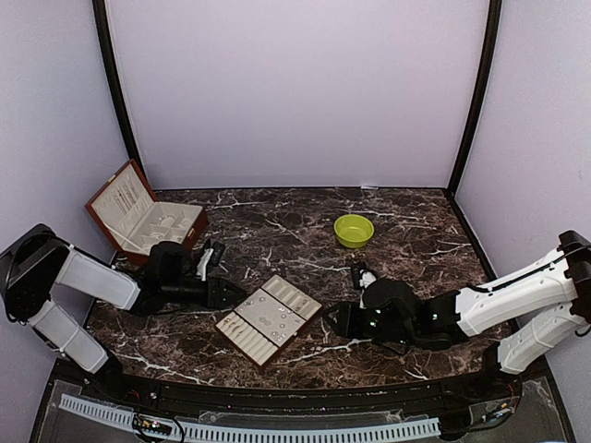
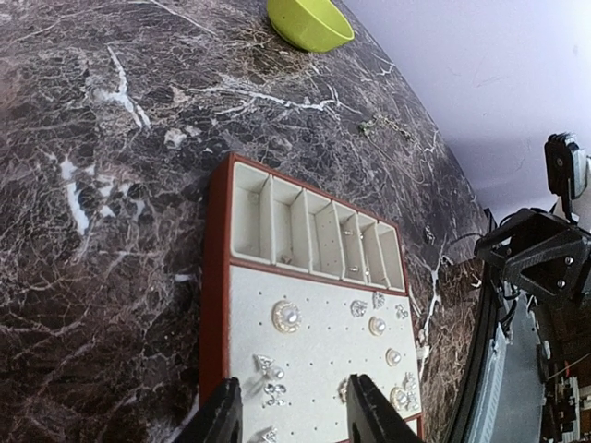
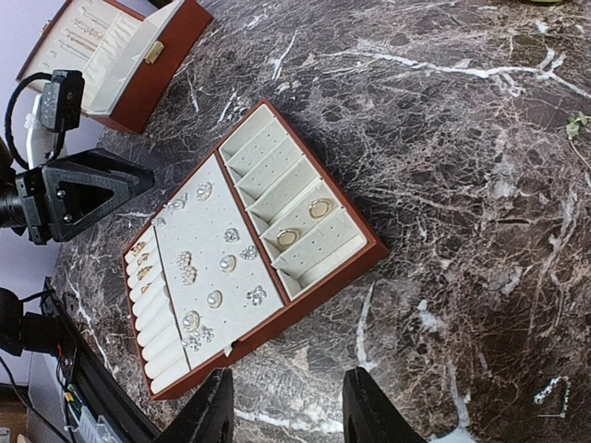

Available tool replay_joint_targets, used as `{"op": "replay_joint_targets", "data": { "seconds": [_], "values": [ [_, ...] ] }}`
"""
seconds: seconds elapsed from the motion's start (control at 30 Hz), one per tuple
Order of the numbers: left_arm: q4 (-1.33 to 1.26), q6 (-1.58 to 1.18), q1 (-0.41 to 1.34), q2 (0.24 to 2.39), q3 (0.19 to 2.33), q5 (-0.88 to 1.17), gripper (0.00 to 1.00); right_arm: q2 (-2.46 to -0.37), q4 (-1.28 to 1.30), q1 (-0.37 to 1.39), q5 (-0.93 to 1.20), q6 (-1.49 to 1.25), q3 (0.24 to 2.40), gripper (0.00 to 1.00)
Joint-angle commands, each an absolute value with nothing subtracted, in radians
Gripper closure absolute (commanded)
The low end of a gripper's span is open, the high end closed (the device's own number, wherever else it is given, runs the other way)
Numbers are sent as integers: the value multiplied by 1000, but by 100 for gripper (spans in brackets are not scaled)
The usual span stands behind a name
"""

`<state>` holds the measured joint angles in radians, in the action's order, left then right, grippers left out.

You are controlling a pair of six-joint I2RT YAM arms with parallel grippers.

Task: Organize the mixed jewelry
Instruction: Insert the earring into the earring holder, then adjust the earring on the earring holder.

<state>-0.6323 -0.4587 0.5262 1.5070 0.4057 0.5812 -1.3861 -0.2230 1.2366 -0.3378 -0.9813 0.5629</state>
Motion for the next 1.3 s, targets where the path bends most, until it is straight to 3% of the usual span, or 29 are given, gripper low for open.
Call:
{"op": "replay_joint_targets", "data": {
  "seconds": [0.0,0.1,0.2,0.47,0.57,0.67,1.27],
  "values": [
    [-533,-441,522,1471,447,560,56,-1362,-239,1249,-360,-980,572,58],
    [-512,-454,521,1468,451,545,37,-1355,-233,1248,-363,-980,571,55],
    [-466,-457,522,1468,467,535,35,-1328,-237,1249,-374,-990,553,51],
    [-239,-426,522,1432,538,498,22,-1243,-174,1234,-433,-994,505,24],
    [-171,-418,522,1438,565,503,21,-1214,-167,1211,-432,-995,479,13],
    [-134,-410,521,1455,586,503,20,-1177,-177,1195,-433,-1001,442,10],
    [-164,-400,522,1549,631,502,29,-1173,-226,1184,-406,-1006,414,10]
  ]
}}
